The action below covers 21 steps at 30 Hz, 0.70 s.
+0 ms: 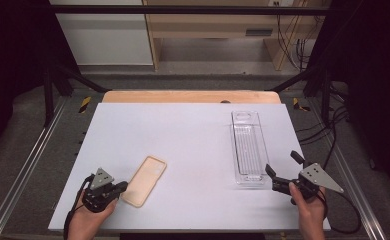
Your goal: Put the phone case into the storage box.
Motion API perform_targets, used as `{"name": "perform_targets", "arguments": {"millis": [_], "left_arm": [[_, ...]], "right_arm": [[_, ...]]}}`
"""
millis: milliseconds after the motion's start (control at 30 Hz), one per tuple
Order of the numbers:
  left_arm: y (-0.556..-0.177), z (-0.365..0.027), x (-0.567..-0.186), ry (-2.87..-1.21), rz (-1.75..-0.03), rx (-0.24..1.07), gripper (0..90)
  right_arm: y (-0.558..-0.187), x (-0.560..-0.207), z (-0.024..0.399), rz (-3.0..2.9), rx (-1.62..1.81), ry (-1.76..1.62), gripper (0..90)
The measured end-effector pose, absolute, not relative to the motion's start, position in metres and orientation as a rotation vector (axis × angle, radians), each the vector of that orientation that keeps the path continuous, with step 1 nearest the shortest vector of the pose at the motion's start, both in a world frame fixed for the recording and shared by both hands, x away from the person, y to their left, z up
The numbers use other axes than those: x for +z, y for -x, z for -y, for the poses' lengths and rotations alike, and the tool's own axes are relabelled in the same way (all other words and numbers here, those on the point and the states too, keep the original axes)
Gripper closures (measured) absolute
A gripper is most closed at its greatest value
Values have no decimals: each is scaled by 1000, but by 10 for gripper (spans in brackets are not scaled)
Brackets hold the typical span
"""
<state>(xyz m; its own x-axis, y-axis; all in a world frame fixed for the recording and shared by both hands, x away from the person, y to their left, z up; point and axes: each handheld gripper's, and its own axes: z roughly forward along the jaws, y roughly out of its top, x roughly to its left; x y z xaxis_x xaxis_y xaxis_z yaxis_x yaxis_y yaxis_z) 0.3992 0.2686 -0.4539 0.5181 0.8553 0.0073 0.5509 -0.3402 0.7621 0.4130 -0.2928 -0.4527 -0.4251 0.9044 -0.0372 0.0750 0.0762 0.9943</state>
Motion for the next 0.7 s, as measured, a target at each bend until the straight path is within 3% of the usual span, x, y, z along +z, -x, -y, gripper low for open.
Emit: {"name": "perform_targets", "arguments": {"millis": [67, 133, 167, 200, 233, 267, 333, 400, 500, 600, 633, 700], "left_arm": [[-400, -268, -455, -2009, -1158, 575, 660], [-402, -268, -457, -1982, -1179, 611, 610], [-403, -268, -458, -1961, -1185, 626, 524], [-405, -268, -459, -1950, -1212, 640, 370], [-405, -268, -459, -1950, -1212, 640, 307], [-406, -269, -461, -1939, -1221, 641, 307], [-408, -270, -464, -1947, -1228, 636, 169], [-409, -271, -468, -1963, -1244, 597, 106], [-409, -269, -472, -2017, -1246, 574, 134], [-410, -265, -472, -2070, -1249, 565, 280], [-410, -264, -472, -2076, -1250, 555, 392], [-412, -263, -472, -2087, -1255, 529, 441]], "right_arm": [[-413, -453, 293, -1629, 1429, -995, 25], [-413, -453, 293, -1630, 1427, -994, 25], [-412, -453, 293, -1630, 1430, -994, 25], [-412, -453, 293, -1624, 1433, -992, 25], [-412, -453, 293, -1624, 1433, -992, 25], [-412, -453, 293, -1624, 1432, -994, 25], [-414, -454, 292, -1634, 1429, -994, 25], [-415, -454, 291, -1641, 1425, -990, 25], [-414, -454, 290, -1648, 1419, -980, 25], [-413, -453, 290, -1646, 1420, -975, 25], [-413, -453, 290, -1647, 1419, -976, 26], [-413, -453, 290, -1645, 1420, -974, 26]]}}
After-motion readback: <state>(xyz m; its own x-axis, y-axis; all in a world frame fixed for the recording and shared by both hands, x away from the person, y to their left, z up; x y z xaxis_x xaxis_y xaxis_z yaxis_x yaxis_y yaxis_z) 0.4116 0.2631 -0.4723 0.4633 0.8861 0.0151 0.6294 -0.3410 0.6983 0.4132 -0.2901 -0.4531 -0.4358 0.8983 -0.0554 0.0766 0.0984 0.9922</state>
